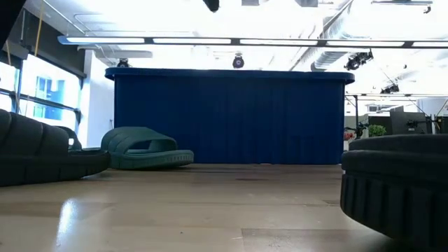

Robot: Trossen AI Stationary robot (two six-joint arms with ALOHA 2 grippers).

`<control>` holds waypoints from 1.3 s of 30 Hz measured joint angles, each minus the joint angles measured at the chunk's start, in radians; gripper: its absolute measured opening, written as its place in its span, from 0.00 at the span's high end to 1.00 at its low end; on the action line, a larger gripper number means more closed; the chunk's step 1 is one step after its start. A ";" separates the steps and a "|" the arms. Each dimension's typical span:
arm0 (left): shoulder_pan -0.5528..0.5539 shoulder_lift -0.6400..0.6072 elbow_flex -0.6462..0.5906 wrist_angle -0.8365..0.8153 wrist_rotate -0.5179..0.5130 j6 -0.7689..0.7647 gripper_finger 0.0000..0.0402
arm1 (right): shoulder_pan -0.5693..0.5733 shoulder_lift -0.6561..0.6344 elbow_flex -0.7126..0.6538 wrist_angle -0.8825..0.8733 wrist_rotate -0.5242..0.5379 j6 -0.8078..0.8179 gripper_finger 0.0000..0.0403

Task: Pick and place slides into bin
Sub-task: Put the green slide into the blue bin

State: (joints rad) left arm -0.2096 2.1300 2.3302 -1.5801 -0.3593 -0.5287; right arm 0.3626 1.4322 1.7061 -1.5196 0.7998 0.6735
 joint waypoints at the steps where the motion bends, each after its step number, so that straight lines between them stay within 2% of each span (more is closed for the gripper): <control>1: 0.000 -0.008 -0.005 0.005 0.000 0.002 0.99 | 0.000 0.000 0.000 -0.002 0.001 -0.004 0.98; 4: 0.000 -0.024 -0.019 0.007 0.013 0.081 0.99 | 0.000 0.000 0.000 -0.002 0.000 0.003 0.95; 8: 0.000 -0.059 -0.019 0.009 0.065 0.102 0.99 | -0.002 -0.001 0.000 -0.006 -0.008 0.000 0.99; 11: -0.001 -0.096 -0.023 0.011 0.054 0.114 1.00 | -0.002 -0.001 0.000 -0.006 -0.023 0.001 0.98; 15: 0.000 -0.179 -0.096 0.012 0.011 0.131 1.00 | -0.002 -0.001 0.000 -0.007 -0.021 0.002 0.98; 20: 0.000 -0.359 -0.294 0.012 -0.001 0.038 1.00 | -0.002 -0.001 0.000 -0.010 -0.022 0.002 0.99; 25: -0.001 -0.560 -0.590 0.011 -0.045 -0.177 1.00 | -0.002 -0.001 0.000 -0.010 -0.016 0.007 0.98; 28: 0.000 -0.640 -0.773 0.081 -0.018 -0.223 1.00 | -0.002 0.000 0.000 -0.009 0.014 0.014 0.98; 33: 0.000 -0.709 -1.006 0.156 0.103 -0.250 0.97 | -0.002 0.000 0.000 -0.004 0.005 0.021 0.97; 39: 0.000 -0.716 -1.158 0.250 0.194 -0.230 0.86 | -0.002 0.003 0.000 0.044 -0.026 -0.025 0.87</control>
State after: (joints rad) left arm -0.2096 1.4139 1.1717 -1.3304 -0.1650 -0.7589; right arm 0.3603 1.4353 1.7058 -1.4757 0.7735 0.6487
